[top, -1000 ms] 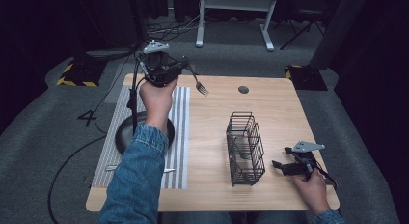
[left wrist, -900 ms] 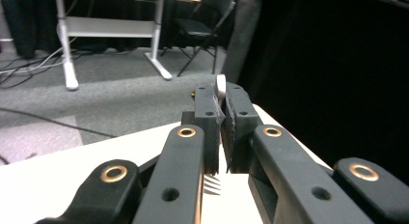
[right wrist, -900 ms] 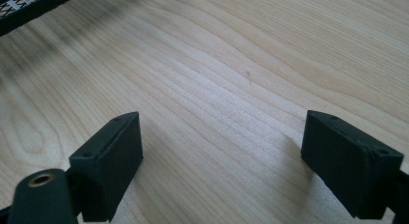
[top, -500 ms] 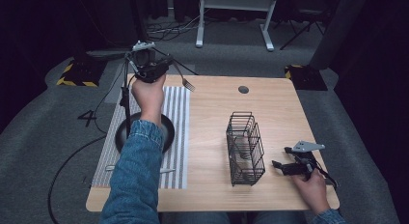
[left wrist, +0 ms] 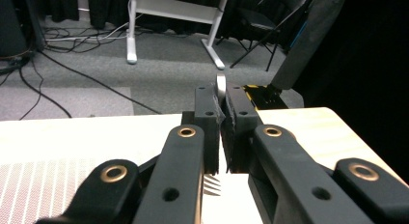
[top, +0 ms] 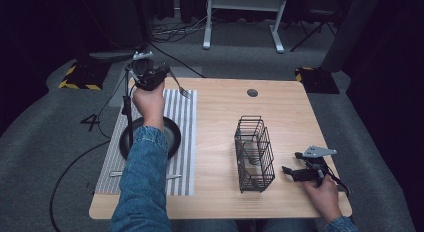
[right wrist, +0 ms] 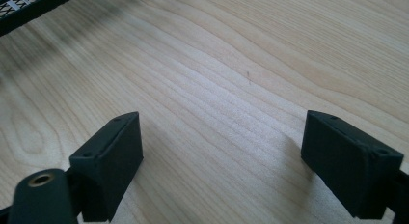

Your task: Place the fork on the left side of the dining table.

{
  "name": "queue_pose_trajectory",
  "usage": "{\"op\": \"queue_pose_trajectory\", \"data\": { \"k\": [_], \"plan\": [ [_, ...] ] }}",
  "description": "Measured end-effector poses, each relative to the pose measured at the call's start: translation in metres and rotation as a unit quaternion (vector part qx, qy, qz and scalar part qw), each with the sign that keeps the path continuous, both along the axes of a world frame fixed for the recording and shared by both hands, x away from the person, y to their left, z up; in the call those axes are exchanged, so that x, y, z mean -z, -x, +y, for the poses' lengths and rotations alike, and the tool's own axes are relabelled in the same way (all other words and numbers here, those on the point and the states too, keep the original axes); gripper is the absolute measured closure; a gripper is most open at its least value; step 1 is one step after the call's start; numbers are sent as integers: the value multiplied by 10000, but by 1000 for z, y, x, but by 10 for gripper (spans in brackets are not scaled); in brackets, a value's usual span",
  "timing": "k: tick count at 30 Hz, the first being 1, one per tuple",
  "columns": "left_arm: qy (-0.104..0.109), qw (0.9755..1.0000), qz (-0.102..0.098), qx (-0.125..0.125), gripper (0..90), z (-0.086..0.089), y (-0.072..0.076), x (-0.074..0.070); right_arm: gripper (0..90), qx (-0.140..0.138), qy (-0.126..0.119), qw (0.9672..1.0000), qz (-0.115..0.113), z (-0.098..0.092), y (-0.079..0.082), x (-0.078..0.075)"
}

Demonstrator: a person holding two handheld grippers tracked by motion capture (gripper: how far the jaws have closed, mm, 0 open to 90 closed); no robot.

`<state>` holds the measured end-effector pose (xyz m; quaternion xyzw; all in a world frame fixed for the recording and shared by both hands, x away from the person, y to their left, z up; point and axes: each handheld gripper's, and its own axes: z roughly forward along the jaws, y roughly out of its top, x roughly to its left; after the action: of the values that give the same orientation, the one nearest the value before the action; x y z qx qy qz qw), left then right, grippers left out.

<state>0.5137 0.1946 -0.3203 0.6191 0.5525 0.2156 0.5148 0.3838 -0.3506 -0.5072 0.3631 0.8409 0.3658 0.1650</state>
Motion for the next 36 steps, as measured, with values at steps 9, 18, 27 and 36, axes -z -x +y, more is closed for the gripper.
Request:
{"op": "queue_pose_trajectory", "data": {
  "k": [9,18,27,36],
  "plan": [
    [-64,9998,135,-164,860,6,-6,16,148,1,2,10000,1,0,0,0],
    [-129,9989,362,-260,859,11,-13,36,148,2,1,10000,4,0,0,0],
    [-195,9975,543,-415,859,23,-15,49,148,-1,5,10000,1,0,0,0],
    [-342,9957,756,-404,860,27,-19,57,148,1,5,10000,-1,0,0,0]
  ]
}}
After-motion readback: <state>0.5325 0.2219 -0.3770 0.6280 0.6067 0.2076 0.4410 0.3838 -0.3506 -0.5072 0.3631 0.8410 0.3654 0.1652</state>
